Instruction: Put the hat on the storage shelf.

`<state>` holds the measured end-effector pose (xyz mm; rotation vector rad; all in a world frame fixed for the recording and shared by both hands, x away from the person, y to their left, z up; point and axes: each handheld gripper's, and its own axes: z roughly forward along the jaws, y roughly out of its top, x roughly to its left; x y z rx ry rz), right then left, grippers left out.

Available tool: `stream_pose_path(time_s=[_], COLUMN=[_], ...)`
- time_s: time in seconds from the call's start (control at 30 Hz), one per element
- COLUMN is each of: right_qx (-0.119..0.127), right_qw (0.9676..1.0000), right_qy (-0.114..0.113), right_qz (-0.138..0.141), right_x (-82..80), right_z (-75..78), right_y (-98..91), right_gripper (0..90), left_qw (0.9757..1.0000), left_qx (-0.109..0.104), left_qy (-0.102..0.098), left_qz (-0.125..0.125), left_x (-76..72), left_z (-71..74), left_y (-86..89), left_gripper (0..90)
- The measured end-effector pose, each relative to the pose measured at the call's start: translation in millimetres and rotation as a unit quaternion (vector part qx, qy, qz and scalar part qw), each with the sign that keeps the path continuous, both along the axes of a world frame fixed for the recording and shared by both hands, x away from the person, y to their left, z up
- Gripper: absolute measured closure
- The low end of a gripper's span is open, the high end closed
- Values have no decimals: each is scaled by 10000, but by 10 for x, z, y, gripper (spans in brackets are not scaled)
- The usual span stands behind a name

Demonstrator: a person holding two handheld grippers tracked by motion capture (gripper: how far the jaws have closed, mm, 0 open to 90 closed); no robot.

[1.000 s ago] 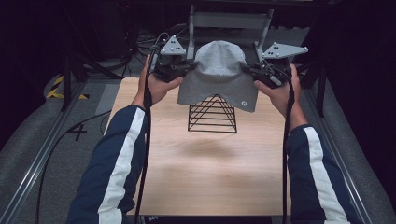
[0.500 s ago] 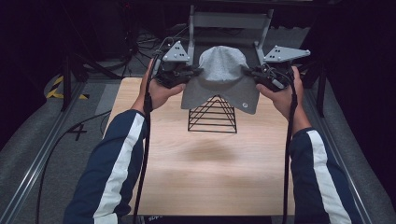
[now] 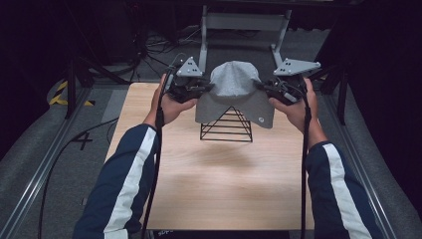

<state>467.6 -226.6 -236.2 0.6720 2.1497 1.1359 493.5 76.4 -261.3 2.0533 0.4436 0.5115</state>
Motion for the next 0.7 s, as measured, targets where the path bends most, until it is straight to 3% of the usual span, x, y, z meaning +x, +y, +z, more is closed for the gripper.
stream_pose_path(time_s=[0.7], right_qx=[-42], right_qw=[9973], right_qy=[734], right_qz=[-47], right_x=[171], right_z=[-835], right_y=[1], right_gripper=[848], left_qw=[9986], left_qx=[180], left_qy=[482], left_qz=[113], left_x=[114], left_z=[-720], left_y=[-40], left_gripper=[843])
